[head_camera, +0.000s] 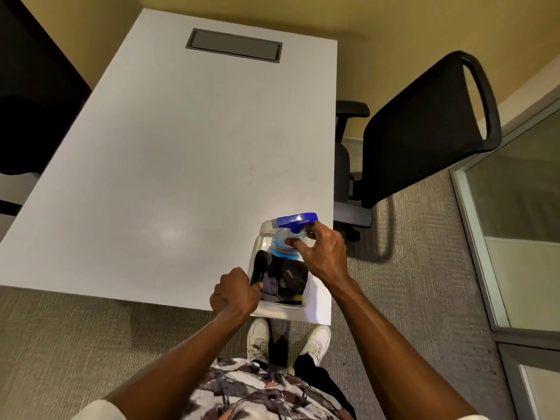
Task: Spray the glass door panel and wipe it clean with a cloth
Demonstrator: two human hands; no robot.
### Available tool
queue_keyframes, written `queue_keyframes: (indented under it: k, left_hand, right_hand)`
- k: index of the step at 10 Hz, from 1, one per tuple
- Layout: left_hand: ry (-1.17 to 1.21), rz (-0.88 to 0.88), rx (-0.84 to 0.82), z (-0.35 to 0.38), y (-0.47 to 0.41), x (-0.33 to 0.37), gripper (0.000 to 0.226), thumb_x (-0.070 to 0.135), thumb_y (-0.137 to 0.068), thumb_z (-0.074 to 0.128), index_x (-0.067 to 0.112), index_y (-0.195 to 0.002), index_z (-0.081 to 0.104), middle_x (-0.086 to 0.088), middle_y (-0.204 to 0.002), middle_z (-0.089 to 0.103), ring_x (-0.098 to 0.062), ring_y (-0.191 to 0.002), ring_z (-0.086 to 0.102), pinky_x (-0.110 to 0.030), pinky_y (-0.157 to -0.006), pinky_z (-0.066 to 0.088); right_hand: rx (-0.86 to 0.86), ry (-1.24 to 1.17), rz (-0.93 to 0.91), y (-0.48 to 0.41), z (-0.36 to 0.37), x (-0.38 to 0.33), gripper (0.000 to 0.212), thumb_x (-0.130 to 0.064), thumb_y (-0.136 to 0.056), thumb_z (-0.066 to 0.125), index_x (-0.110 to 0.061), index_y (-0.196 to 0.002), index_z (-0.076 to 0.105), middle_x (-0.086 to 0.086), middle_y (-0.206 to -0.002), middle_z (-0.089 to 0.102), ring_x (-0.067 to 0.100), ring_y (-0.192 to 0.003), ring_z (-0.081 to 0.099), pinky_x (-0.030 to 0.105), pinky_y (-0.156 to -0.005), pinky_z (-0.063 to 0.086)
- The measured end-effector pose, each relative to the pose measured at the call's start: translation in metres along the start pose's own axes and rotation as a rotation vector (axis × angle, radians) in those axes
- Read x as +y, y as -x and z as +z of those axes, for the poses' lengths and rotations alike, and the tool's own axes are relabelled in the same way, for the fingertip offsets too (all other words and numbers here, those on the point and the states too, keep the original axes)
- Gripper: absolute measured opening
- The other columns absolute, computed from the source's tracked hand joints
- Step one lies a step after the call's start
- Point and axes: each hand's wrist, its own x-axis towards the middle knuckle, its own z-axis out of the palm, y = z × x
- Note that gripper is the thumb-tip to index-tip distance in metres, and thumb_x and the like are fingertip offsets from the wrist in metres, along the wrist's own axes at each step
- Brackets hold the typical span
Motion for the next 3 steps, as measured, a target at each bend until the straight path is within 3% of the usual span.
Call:
queue_keyframes:
  k: [1,2,3]
  left_hand:
    - [-0.020,0.016,-0.051,0.005,0.001,-0.001,0.042,0.052,-0.101,0.081,0.016,-0.121,0.075,-0.008,-0.120,0.080,-0.030,-0.112,0.077,-0.035,-0.081,0.050]
    - [-0.038,0.021,-0.107,0.006,-0.001,-0.005,0.048,0.055,-0.099,0.081,0.014,-0.123,0.075,-0.009,-0.122,0.079,-0.030,-0.113,0.077,-0.035,-0.081,0.052]
    - [-0.211,0.205,-0.079,-0.019,0.009,0.018,0.051,0.059,-0.100,0.078,0.016,-0.126,0.072,-0.007,-0.123,0.078,-0.030,-0.113,0.077,-0.036,-0.082,0.055]
  right_hand:
    - [-0.057,0.031,-0.040,0.004,-0.004,0.004,0.068,-0.032,-0.092,0.089,-0.017,-0.152,0.061,0.012,-0.140,0.076,0.030,-0.126,0.074,0.044,-0.102,0.061]
    - [-0.106,0.029,-0.059,0.000,-0.007,0.006,0.077,-0.035,-0.091,0.090,-0.021,-0.158,0.055,0.009,-0.148,0.071,0.027,-0.133,0.070,0.049,-0.109,0.061]
    - [0.095,-0.037,0.036,0.028,-0.044,0.016,0.078,-0.039,-0.094,0.086,-0.022,-0.161,0.051,0.007,-0.156,0.066,0.026,-0.139,0.066,0.053,-0.113,0.060]
